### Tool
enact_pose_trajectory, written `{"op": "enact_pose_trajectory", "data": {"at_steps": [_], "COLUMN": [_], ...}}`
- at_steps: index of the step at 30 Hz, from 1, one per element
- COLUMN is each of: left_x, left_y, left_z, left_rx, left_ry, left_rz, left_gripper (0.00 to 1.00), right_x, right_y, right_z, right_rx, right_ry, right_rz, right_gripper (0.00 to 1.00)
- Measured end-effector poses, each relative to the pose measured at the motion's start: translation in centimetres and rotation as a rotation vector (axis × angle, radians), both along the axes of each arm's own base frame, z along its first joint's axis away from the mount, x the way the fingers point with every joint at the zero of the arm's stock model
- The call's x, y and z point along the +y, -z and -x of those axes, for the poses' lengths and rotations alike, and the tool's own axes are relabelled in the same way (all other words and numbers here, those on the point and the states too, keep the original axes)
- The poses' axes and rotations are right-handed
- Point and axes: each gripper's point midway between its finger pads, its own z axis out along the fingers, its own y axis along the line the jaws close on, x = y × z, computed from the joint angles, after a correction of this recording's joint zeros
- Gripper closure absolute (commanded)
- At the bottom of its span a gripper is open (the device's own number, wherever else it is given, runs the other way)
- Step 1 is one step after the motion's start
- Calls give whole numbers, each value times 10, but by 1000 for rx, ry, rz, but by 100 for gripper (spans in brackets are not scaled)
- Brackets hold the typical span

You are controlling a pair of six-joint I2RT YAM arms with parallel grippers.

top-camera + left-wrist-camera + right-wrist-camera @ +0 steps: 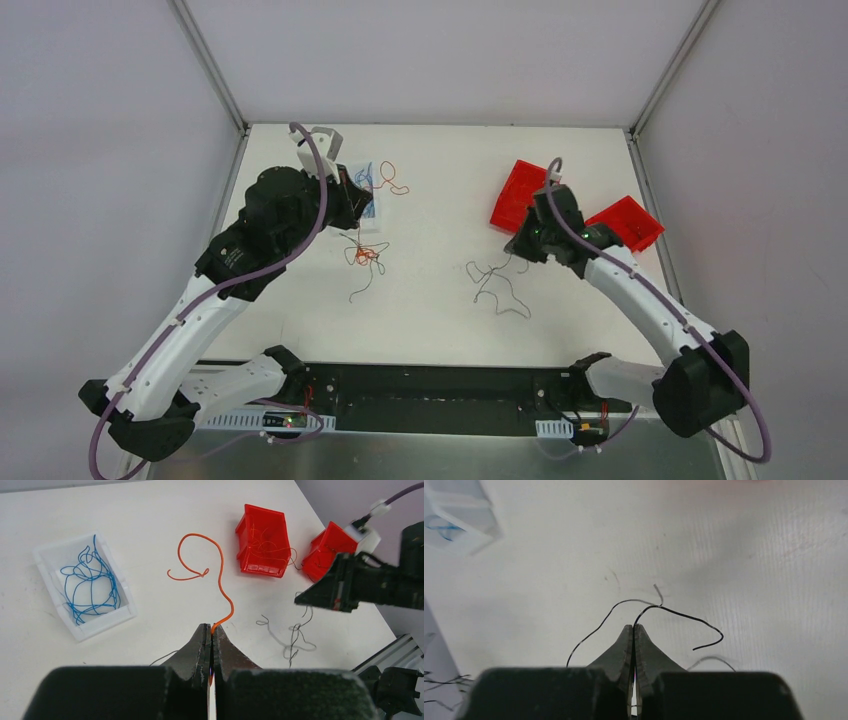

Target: Untangle the cables

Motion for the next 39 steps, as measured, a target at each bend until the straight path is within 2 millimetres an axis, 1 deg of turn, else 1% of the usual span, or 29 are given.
{"op": "enact_pose_trajectory", "data": {"at_steps": [1, 2, 3, 4, 7, 10, 13, 15, 19, 21, 23, 26, 29, 32, 35, 37, 39], "left_x": [0, 0, -1, -1, -3, -5, -9, -12, -18, -20, -22, -24, -27, -30, -36, -40, -44], "left_y": [1, 2, 3, 3, 4, 5, 8, 11, 17, 20, 21, 23, 23, 22, 21, 21, 23], "left_z": [0, 0, 0, 1, 2, 2, 2, 1, 0, -1, 0, 1, 1, -1, -5, -7, -10], "left_rx": [2, 4, 6, 9, 15, 23, 39, 49, 72, 81, 87, 96, 101, 106, 112, 119, 128], "left_ry": [0, 1, 3, 7, 17, 24, 35, 43, 65, 71, 80, 93, 107, 115, 123, 134, 141], "left_rz": [-1, -2, -3, -2, 2, 7, 12, 9, 5, 2, 1, 3, 4, 4, 4, 2, -1], "left_gripper": [100, 100, 100, 100, 100, 100, 100, 100, 100, 100, 100, 100, 100, 100, 100, 100, 100], "right_x": [-5, -13, -19, -28, -58, -90, -120, -135, -157, -166, -177, -198, -217, -238, -265, -280, -291], "right_y": [-13, -31, -42, -58, -90, -109, -123, -132, -147, -152, -154, -151, -142, -129, -105, -85, -62], "right_z": [-6, -16, -22, -31, -52, -64, -72, -78, -91, -99, -108, -125, -140, -152, -161, -159, -152], "right_rx": [-23, -59, -80, -111, -176, -207, -236, -256, -297, -316, -323, -319, -310, -297, -265, -237, -203], "right_ry": [14, 36, 53, 78, 152, 243, 339, 390, 459, 485, 513, 567, 615, 673, 749, 805, 861], "right_rz": [-27, -59, -74, -92, -119, -133, -145, -149, -138, -130, -136, -165, -233, -314, -377, -395, -405], "right_gripper": [100, 100, 100, 100, 100, 100, 100, 100, 100, 100, 100, 100, 100, 100, 100, 100, 100]}}
